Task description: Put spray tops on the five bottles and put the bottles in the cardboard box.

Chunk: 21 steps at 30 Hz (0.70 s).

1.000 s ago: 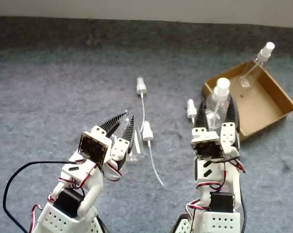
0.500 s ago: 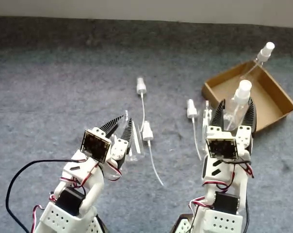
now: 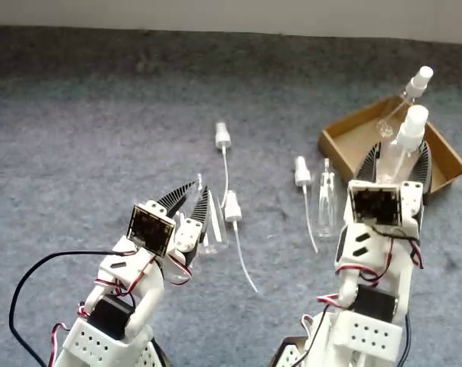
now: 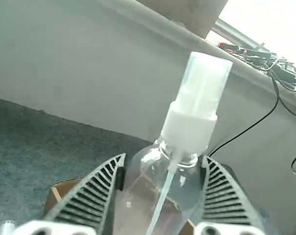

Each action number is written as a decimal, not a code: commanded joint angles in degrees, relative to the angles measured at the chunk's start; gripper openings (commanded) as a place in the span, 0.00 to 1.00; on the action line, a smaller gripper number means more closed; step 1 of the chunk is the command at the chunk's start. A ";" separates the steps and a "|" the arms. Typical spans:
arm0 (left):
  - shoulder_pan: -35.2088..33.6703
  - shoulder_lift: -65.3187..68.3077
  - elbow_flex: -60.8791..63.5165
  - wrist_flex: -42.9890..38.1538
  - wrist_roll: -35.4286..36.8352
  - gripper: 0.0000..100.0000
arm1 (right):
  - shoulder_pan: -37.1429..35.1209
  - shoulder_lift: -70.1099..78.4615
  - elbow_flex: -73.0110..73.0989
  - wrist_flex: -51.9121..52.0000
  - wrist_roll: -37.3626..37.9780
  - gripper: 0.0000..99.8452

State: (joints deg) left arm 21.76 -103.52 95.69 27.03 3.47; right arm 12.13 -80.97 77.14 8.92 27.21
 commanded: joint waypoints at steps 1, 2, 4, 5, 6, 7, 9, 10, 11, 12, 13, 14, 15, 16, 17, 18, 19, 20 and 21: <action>-0.48 -0.92 0.57 0.00 -0.35 0.01 | 0.57 8.40 -5.67 -9.27 -0.70 0.14; -0.48 -0.92 0.66 0.00 -0.35 0.01 | 0.57 10.51 -5.58 -12.88 -0.70 0.14; -0.48 -0.92 0.66 0.09 -0.35 0.01 | 0.57 14.81 -5.58 -17.89 -0.70 0.14; -0.48 -0.92 0.66 0.09 -0.35 0.01 | 0.57 17.19 -5.58 -19.38 -0.70 0.14; -0.48 -0.92 0.66 0.09 -0.35 0.01 | 0.75 19.65 -5.67 -20.70 -0.70 0.14; -0.48 -0.92 0.66 0.09 -0.35 0.01 | 0.75 22.02 -5.76 -21.85 -0.70 0.14; -0.48 -0.92 0.66 0.18 -0.44 0.01 | 0.75 27.12 -5.93 -24.13 -0.70 0.14; -0.48 -0.92 0.66 0.18 -0.44 0.01 | 0.75 29.58 -6.11 -25.89 -0.70 0.14; -0.48 -0.92 0.66 0.18 -0.44 0.01 | 0.75 32.13 -6.20 -28.26 -0.70 0.14; -0.48 -0.92 0.75 0.18 -0.44 0.01 | 0.75 34.42 -6.29 -31.43 -0.70 0.14; -0.48 -0.92 0.75 0.18 -0.44 0.01 | 0.75 36.79 -6.29 -34.95 -0.70 0.14; -0.48 -0.92 0.75 0.18 -0.44 0.01 | 0.66 39.08 -6.29 -38.02 -0.70 0.14; -0.48 -0.92 0.75 0.18 -0.44 0.01 | 0.66 41.27 -6.29 -40.84 -0.70 0.14; -0.48 -0.92 0.75 0.18 -0.44 0.01 | 0.66 43.38 -6.37 -42.95 -0.70 0.14; -0.48 -0.92 0.75 0.18 -0.44 0.01 | 0.66 45.49 -7.16 -44.44 -0.70 0.14; -0.48 -0.92 0.84 0.18 -0.44 0.01 | 0.66 47.60 -8.40 -44.88 -0.70 0.14; -0.48 -0.92 1.10 0.09 -0.44 0.01 | 0.75 49.80 -9.98 -44.88 -0.88 0.14; -0.48 -0.92 1.36 0.09 -0.53 0.01 | 0.84 52.00 -11.82 -44.88 -1.93 0.14; -0.48 -0.92 1.36 0.09 -0.53 0.01 | 0.92 54.29 -13.67 -44.88 -3.60 0.14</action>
State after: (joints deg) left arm 21.76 -103.52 95.69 27.03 3.47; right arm 12.31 -30.51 70.81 -33.45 26.59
